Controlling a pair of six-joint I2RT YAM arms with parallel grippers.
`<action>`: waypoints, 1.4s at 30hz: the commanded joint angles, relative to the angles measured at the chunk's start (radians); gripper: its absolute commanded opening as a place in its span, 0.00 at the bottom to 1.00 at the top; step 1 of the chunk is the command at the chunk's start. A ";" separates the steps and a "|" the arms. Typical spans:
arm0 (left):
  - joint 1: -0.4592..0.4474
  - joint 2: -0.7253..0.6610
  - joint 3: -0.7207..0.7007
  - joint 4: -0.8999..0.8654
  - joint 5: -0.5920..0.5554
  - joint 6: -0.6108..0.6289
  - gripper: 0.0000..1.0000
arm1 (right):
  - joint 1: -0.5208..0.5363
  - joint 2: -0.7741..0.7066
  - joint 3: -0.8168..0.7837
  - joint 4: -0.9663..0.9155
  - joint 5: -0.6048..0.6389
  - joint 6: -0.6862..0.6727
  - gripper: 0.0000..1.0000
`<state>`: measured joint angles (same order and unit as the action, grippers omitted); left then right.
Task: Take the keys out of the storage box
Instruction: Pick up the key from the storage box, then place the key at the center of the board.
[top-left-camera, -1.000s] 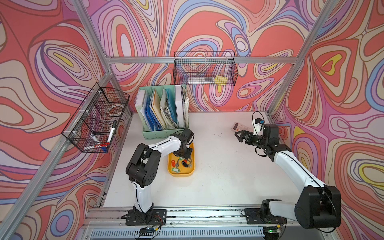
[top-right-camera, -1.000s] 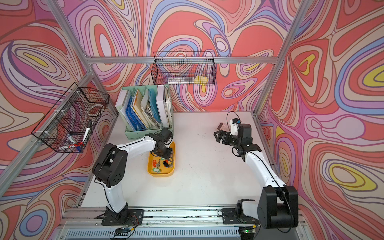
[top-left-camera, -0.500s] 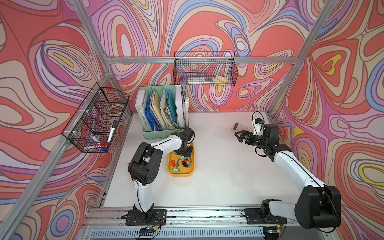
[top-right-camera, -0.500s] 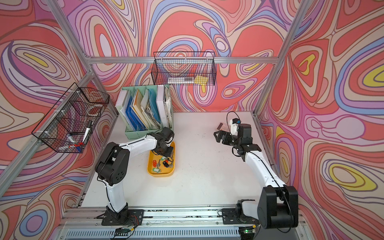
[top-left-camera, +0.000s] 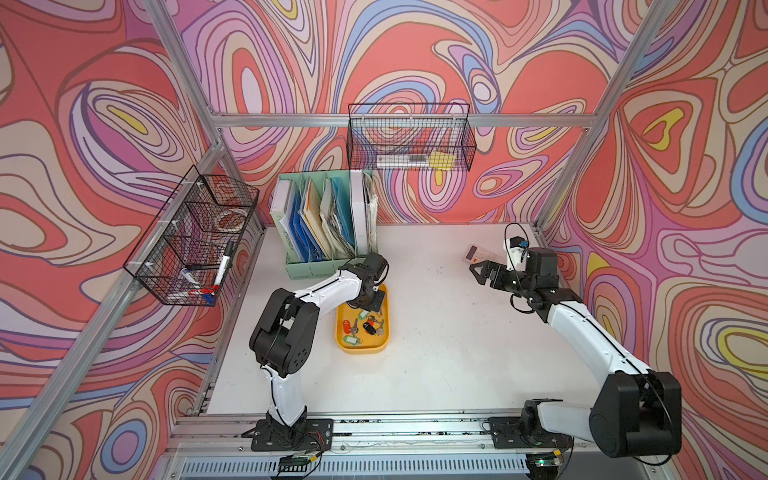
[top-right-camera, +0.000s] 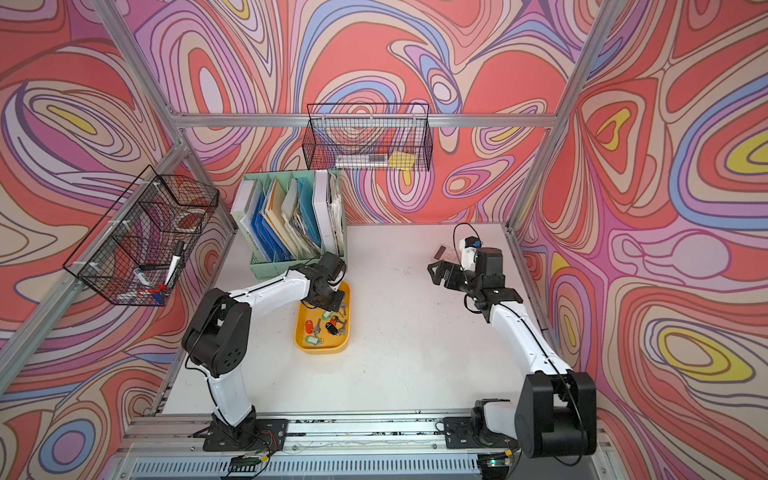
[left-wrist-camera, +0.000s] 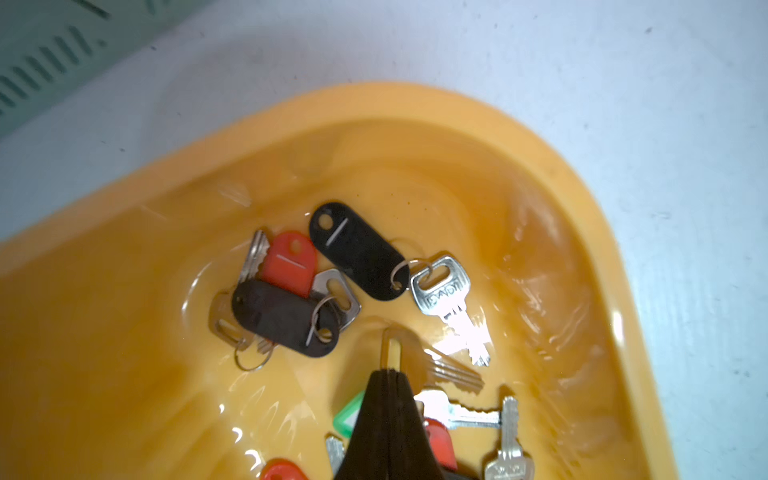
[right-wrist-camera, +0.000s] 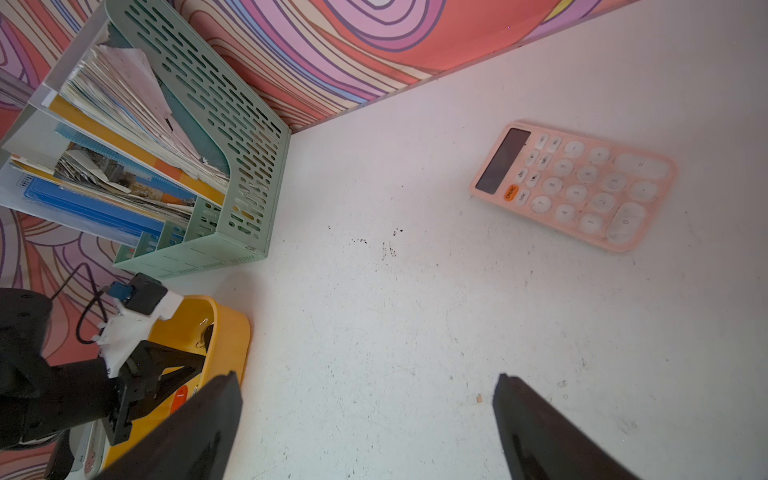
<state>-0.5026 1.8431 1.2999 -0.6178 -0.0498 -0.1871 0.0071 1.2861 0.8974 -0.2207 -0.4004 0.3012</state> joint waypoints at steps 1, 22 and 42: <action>-0.009 -0.089 -0.003 -0.040 -0.048 0.021 0.00 | -0.001 -0.002 0.007 0.000 0.009 0.005 0.98; -0.191 -0.141 0.270 0.004 -0.002 0.008 0.00 | -0.001 -0.048 0.000 0.014 -0.018 0.048 0.98; -0.202 0.295 0.442 0.202 -0.077 -0.028 0.00 | -0.001 -0.058 -0.049 0.067 -0.060 0.102 0.98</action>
<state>-0.7048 2.1151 1.7142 -0.4690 -0.0780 -0.2100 0.0071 1.2304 0.8639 -0.1844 -0.4461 0.3889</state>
